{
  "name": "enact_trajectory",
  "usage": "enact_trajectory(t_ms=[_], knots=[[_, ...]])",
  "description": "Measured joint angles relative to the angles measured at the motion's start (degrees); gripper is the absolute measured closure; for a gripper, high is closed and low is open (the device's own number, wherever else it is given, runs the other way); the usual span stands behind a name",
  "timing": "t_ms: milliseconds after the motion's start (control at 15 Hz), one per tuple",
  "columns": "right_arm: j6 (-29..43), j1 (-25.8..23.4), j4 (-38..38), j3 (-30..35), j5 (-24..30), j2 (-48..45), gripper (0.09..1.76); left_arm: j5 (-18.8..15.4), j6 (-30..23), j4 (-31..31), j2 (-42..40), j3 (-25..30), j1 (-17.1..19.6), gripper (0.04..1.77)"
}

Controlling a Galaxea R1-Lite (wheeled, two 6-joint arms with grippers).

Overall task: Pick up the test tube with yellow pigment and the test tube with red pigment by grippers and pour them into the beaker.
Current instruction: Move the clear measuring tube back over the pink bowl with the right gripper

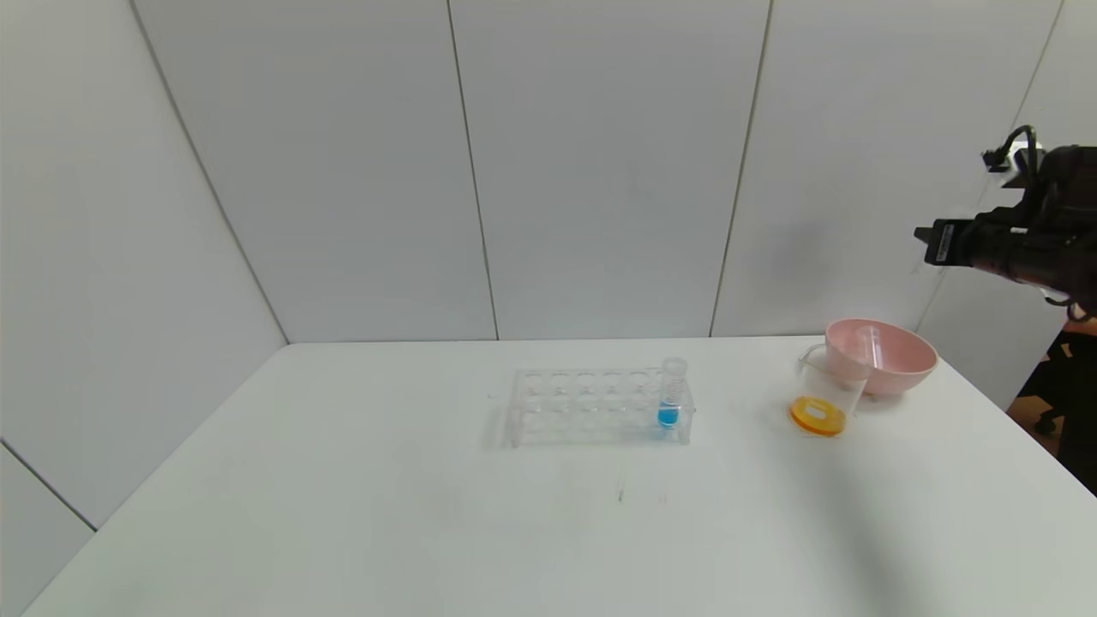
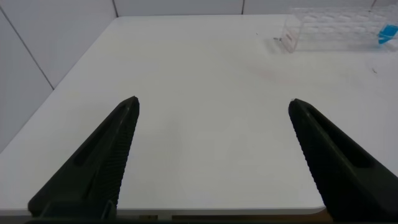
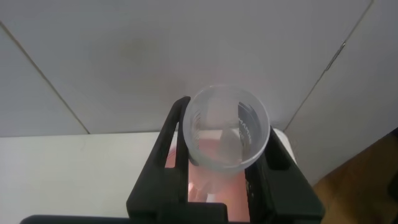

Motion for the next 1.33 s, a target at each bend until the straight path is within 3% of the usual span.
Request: enact_trajectory(t_ms=[333, 1333], knots=[[0.13, 1.89, -7.29, 2.47, -4.24, 5.68, 1.28, 0.00, 0.02, 0.00, 0.00, 0.00, 0.00, 0.09], [1.49, 3.28, -7.17, 1.87, -4.68, 11.93, 1.28, -0.02, 0.00, 0.00, 0.00, 0.00, 0.00, 0.09]])
